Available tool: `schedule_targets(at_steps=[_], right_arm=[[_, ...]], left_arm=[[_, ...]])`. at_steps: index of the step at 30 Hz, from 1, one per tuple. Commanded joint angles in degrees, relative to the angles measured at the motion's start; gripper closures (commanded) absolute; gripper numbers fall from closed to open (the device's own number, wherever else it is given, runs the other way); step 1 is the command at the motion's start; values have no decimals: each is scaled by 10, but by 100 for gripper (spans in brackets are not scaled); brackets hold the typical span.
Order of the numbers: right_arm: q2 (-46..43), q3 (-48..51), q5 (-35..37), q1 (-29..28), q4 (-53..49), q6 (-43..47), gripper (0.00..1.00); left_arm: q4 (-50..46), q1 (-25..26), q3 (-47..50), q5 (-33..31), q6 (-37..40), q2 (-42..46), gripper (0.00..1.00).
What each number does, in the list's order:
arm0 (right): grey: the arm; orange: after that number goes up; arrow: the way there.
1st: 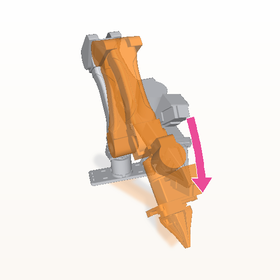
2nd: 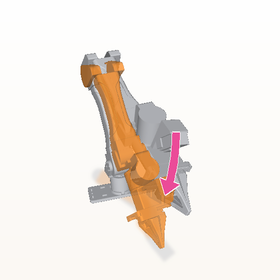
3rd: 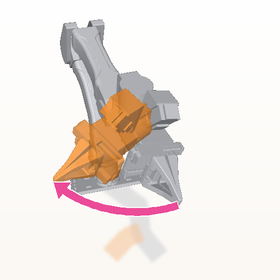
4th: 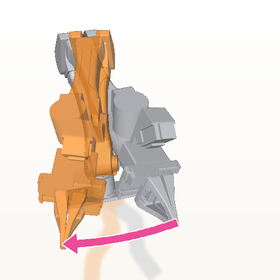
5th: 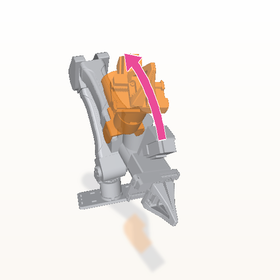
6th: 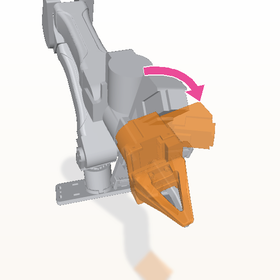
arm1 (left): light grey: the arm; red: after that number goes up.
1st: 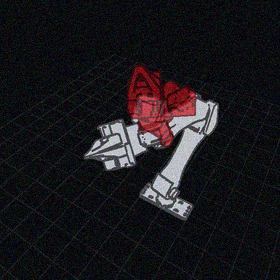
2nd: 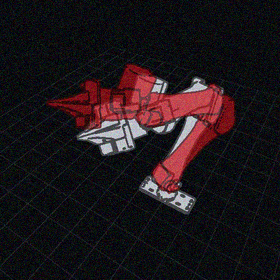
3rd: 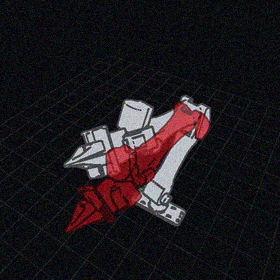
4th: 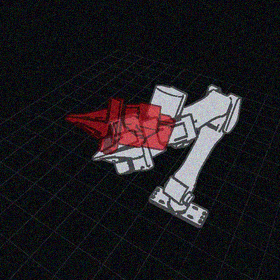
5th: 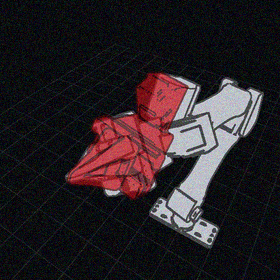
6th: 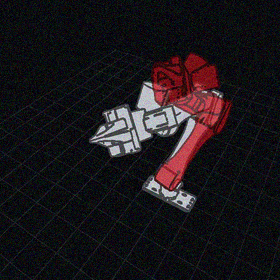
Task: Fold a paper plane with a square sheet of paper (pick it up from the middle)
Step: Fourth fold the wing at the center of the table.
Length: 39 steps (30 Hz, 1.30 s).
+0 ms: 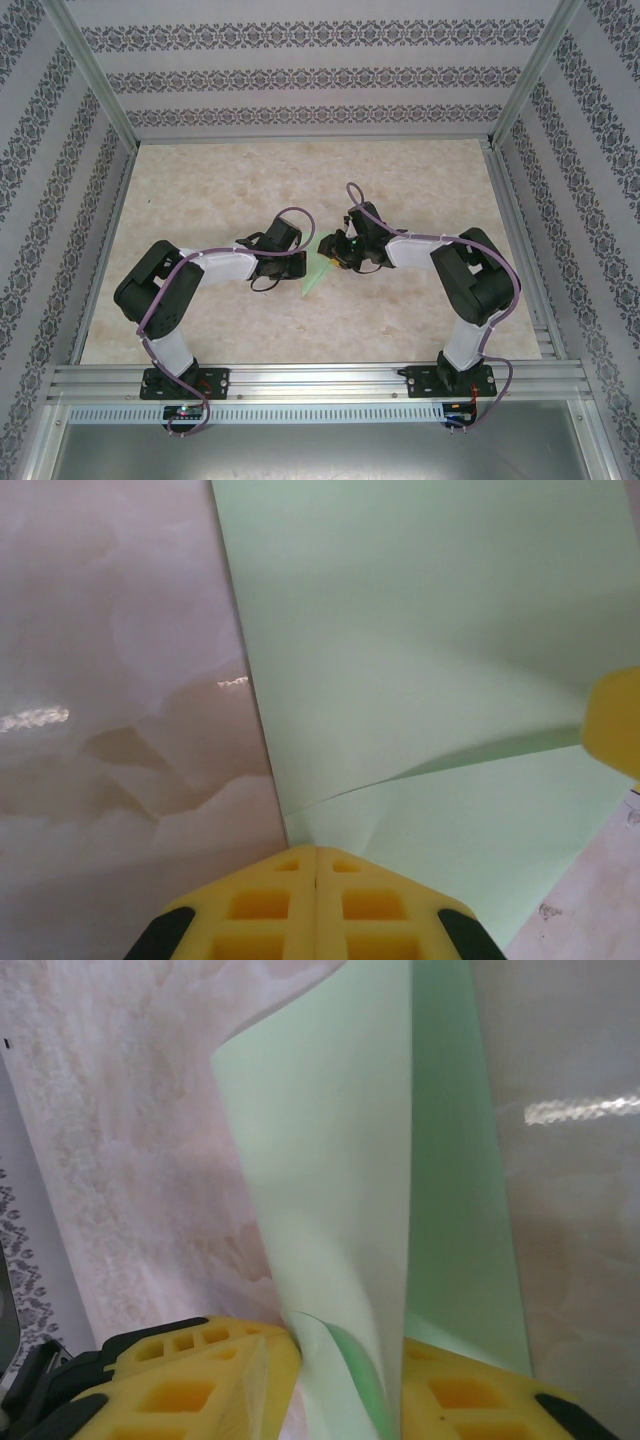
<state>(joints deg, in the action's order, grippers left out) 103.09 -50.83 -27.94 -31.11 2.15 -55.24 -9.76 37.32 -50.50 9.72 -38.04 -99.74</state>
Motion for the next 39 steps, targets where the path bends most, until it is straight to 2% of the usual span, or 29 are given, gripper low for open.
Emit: schedule_targets(at_steps=[1, 3, 6, 10, 18, 23, 26, 29, 36, 39], right_arm=[[15, 8, -16, -3, 25, -7, 70], [19, 8, -16, -2, 25, -6, 76], [16, 11, -9, -1, 22, -7, 89], [-24, 13, 25, 0, -6, 1, 96], [-134, 4, 127, -2, -115, 27, 99], [-187, -5, 183, -8, -157, 6, 99], [-197, -10, 221, -24, -168, -18, 98], [-187, -13, 247, -37, -161, -53, 98], [-124, -21, 244, -47, -128, -123, 98], [-108, -23, 250, -51, -126, -142, 98]], left_arm=[[-18, 7, 13, -13, -6, 10, 97], [-22, 7, 12, -15, -4, 15, 95], [-31, 7, 6, -16, 0, 26, 92], [-45, 7, -3, -20, 12, 53, 85], [-46, 7, 3, -32, 39, 140, 64], [-29, 7, 15, -31, 59, 187, 49], [0, 6, 30, -12, 85, 205, 34], [21, 6, 33, 11, 111, 206, 27], [95, 12, 51, 70, 174, 155, 26], [129, 31, 64, 57, 215, 132, 27]])
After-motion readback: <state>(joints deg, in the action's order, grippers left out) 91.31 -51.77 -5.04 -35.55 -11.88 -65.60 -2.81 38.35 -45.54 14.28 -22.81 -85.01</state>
